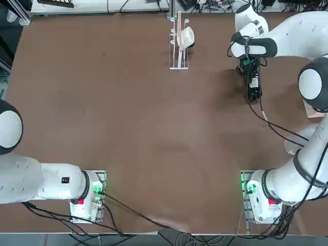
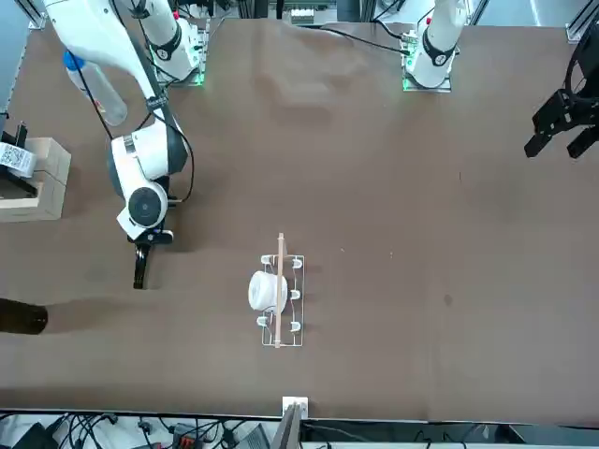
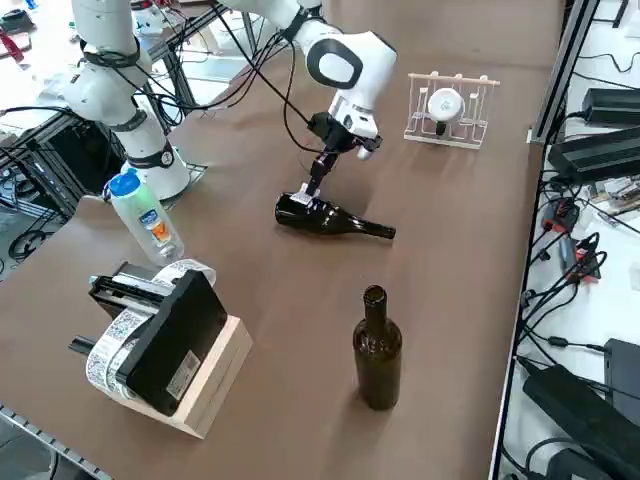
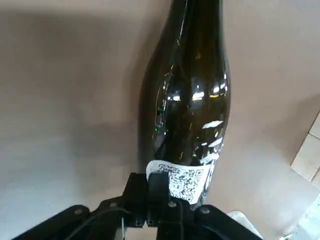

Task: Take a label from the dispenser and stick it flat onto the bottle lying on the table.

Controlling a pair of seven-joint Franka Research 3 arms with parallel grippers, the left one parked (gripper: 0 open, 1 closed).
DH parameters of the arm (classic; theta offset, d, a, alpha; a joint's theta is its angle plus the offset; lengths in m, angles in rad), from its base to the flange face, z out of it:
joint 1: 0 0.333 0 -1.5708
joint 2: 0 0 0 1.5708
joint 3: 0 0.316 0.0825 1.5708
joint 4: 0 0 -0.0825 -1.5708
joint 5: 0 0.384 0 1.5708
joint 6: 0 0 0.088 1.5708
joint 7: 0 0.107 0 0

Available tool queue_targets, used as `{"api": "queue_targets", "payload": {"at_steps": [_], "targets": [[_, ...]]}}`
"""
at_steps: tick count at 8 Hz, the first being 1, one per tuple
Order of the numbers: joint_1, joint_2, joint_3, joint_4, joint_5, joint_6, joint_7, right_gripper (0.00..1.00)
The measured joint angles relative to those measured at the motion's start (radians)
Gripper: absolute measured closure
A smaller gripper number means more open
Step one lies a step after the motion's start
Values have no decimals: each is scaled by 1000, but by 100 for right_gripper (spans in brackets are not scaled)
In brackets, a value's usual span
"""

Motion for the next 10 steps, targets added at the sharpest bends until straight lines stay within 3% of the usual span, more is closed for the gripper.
{"api": "queue_targets", "payload": {"at_steps": [2,4,5,6,10], "targets": [[2,1,0,0,0,0,0,96],[2,9,0,0,0,0,0,72],[3,12,0,0,0,0,0,69],[4,16,0,0,0,1,0,55],[10,23,1,0,0,7,0,54]]}}
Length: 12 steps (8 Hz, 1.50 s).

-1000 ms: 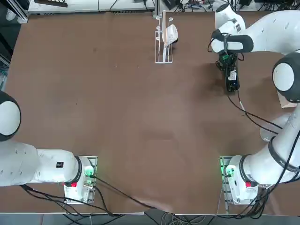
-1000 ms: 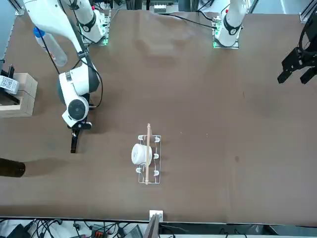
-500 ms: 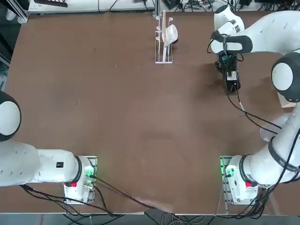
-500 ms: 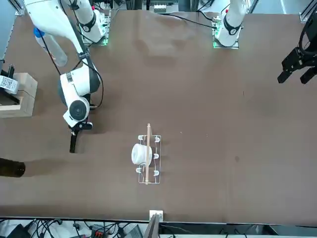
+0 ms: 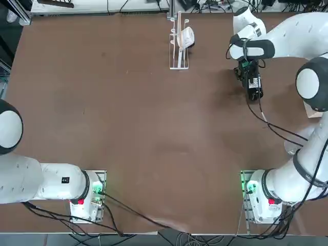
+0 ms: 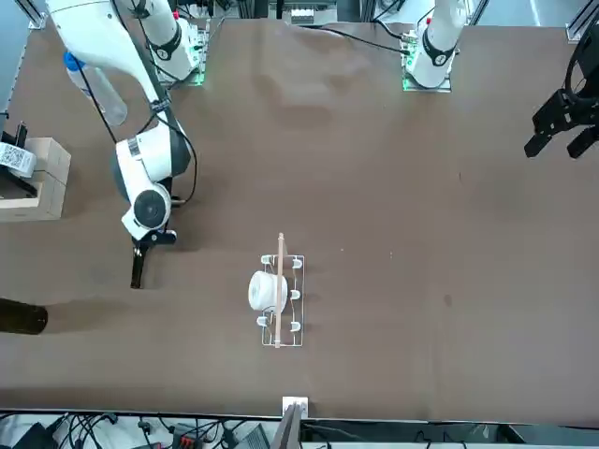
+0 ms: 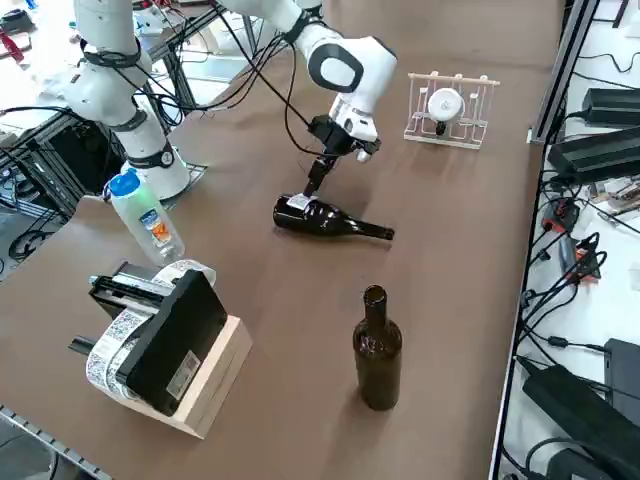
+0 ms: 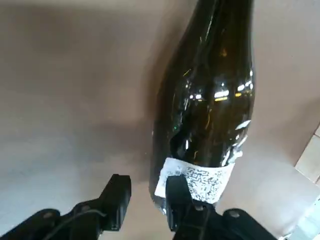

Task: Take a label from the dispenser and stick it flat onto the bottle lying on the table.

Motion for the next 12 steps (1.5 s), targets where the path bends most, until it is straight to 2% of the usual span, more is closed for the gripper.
{"api": "queue_targets", "payload": {"at_steps": [9,12], "targets": [[0,52,-1,1,3,60,7,54],[6,55,0,36,3,62,59,54]]}}
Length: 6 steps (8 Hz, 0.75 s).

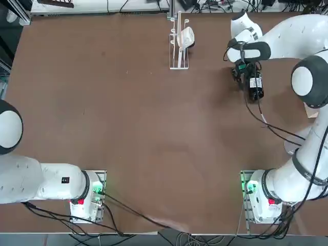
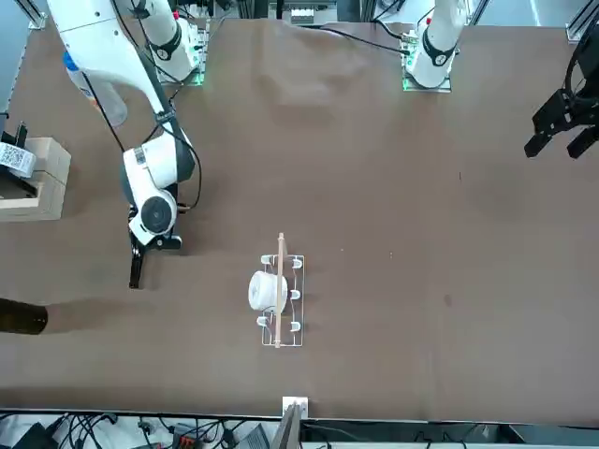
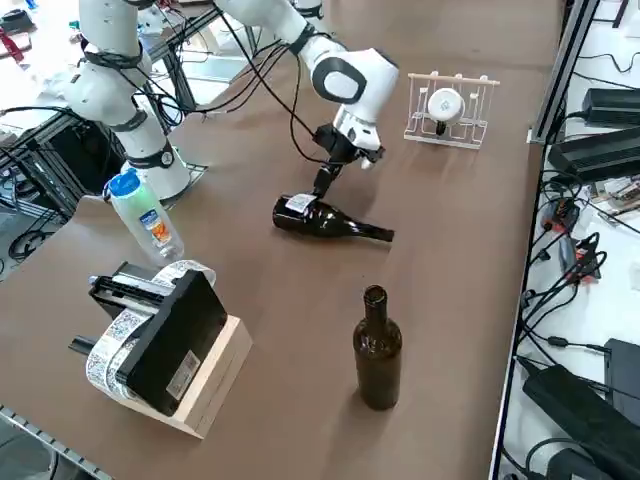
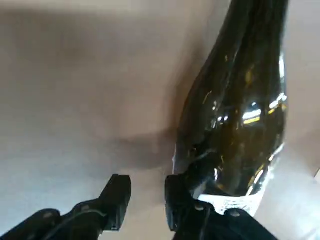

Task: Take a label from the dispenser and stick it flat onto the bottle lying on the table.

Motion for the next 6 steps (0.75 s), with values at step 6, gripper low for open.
{"api": "queue_targets", "payload": {"at_steps": [6], "targets": [[28,-1,0,84,0,-91,32,54]]}}
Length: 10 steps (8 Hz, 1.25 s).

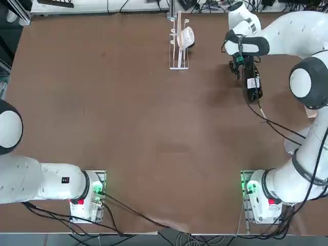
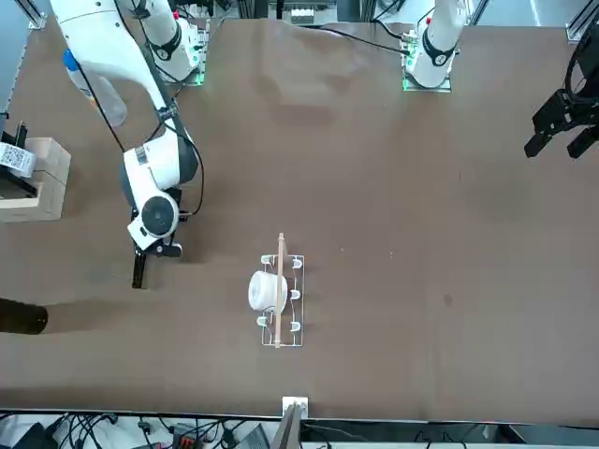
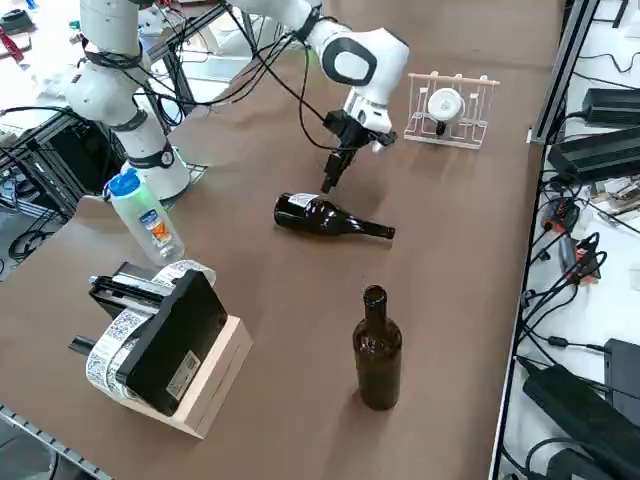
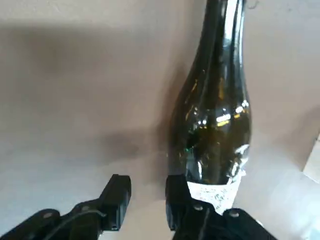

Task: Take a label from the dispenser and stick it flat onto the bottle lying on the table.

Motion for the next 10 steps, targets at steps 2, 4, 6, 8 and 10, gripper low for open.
{"api": "queue_targets", "payload": {"at_steps": [2,4,6,8,10], "targets": [[1,-3,0,11,0,-59,0,54],[1,-2,0,10,0,-87,2,54],[-2,2,-2,5,0,-89,3,54],[-3,9,-6,0,0,-81,3,54],[-4,17,-9,0,0,-66,4,54]]}}
